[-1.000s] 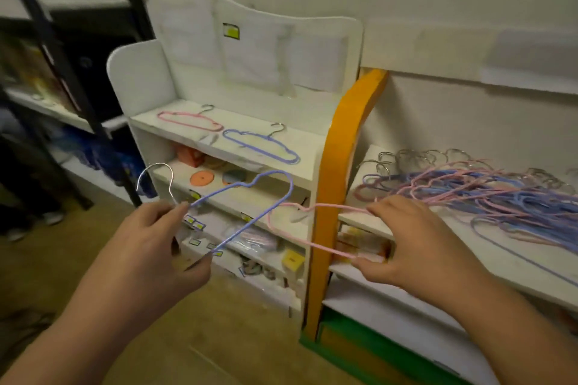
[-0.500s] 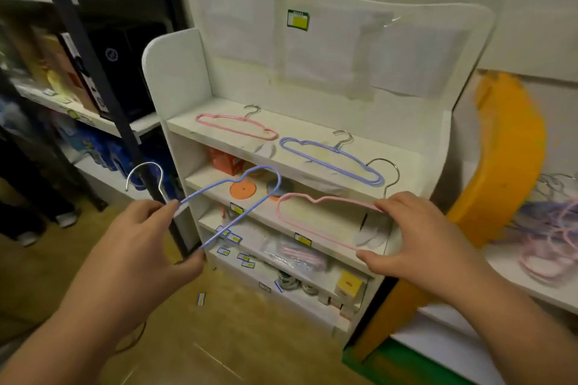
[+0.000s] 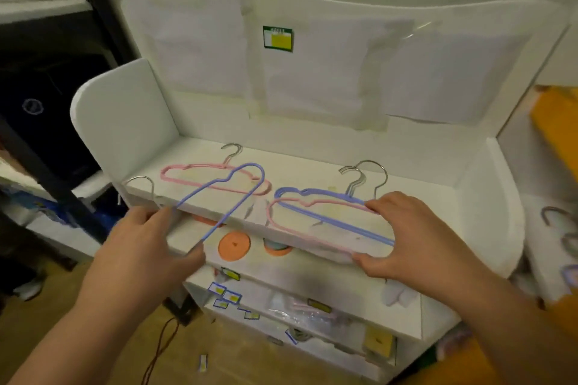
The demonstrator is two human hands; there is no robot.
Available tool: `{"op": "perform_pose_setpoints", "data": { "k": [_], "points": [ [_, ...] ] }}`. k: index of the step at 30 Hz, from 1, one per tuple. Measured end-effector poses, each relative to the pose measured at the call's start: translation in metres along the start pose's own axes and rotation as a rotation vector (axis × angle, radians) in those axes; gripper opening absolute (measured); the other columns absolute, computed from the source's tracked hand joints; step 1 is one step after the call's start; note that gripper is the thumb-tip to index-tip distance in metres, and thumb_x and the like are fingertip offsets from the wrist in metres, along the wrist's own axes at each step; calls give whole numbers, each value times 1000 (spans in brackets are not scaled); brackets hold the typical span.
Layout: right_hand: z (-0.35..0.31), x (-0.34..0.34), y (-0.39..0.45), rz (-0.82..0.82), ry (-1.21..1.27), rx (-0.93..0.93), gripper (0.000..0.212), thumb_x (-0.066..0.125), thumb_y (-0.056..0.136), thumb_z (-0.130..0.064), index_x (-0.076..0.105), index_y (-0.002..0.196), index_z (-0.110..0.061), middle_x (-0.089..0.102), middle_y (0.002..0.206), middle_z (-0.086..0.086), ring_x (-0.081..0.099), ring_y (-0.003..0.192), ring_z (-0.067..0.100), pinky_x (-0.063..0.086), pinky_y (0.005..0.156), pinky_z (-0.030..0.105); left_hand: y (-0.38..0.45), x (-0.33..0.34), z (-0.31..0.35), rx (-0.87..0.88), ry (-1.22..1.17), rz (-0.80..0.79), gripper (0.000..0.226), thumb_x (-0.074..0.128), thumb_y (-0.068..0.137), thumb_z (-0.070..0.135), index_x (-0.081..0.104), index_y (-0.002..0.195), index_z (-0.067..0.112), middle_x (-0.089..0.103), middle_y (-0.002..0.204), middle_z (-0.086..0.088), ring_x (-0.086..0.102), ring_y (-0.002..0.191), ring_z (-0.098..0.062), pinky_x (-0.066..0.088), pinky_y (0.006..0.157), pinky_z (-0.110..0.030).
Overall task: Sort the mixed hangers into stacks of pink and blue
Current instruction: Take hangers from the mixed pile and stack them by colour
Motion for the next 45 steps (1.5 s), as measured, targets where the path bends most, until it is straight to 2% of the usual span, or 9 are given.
{"op": "perform_pose_setpoints", "data": {
  "k": [5,12,15,19,25,30,35,39,45],
  "points": [
    [20,-4,22,57,24,119,81,68,62,-71,50,129,-30,48,111,-15,44,102,5,36,86,19,74,44,50,276,-59,-103,88,64,71,61,35,147,25,43,135,6,43,121,-14,46,92,-31],
    [30,-22,20,189,-21,347,87,59,61,-78,52,128,-23,50,110,-15,47,101,4,44,88,21,126,106,160,804,-124,-279,72,49,58,62,53,124,33,48,114,9,52,107,-18,50,85,-34],
    [29,-26,13,259,-50,440,86,59,58,-77,53,126,-24,47,109,-17,44,98,1,40,83,18,128,123,203,981,-178,-324,73,52,59,61,52,126,32,48,120,8,49,111,-18,49,87,-35],
    [27,-23,0,235,-60,524,89,58,60,-79,50,131,-26,45,113,-18,44,102,3,40,86,19,116,139,242,1128,-227,-399,51,62,59,56,55,104,32,44,101,10,50,95,-17,50,72,-33],
    [31,-23,-11,265,-56,607,87,59,62,-78,46,133,-29,42,117,-21,44,106,4,48,87,24,103,158,267,1199,-242,-450,44,63,64,57,53,98,30,45,99,8,49,84,-12,42,63,-25],
    [31,-19,-9,243,-44,612,90,54,62,-83,42,135,-31,43,121,-20,43,109,2,46,89,21,102,169,266,1185,-241,-459,44,58,67,57,56,99,27,47,99,9,50,84,-11,52,68,-29],
    [33,-11,2,210,-14,603,91,56,61,-82,42,136,-31,42,121,-20,43,109,3,46,89,21,108,161,253,1173,-277,-442,54,57,72,66,56,111,28,50,107,11,53,93,-11,51,78,-28],
    [28,-2,27,168,-6,570,91,58,63,-78,39,138,-31,43,124,-19,42,113,4,48,93,25,143,146,213,1069,-284,-377,61,47,77,66,54,124,28,51,127,8,49,115,-15,45,95,-32],
    [-16,11,100,148,-84,404,84,65,66,-72,47,134,-25,54,123,-9,50,106,8,48,89,25,218,116,92,762,-244,-201,76,38,72,61,57,131,17,58,126,-1,54,114,-25,46,97,-38]
  ]
}}
Point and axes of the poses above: each hand's wrist, its own y-axis towards the middle knuckle, its own x-axis out of the palm, z = x × y, the point moved 9 cm from there along y, towards the middle knuckle
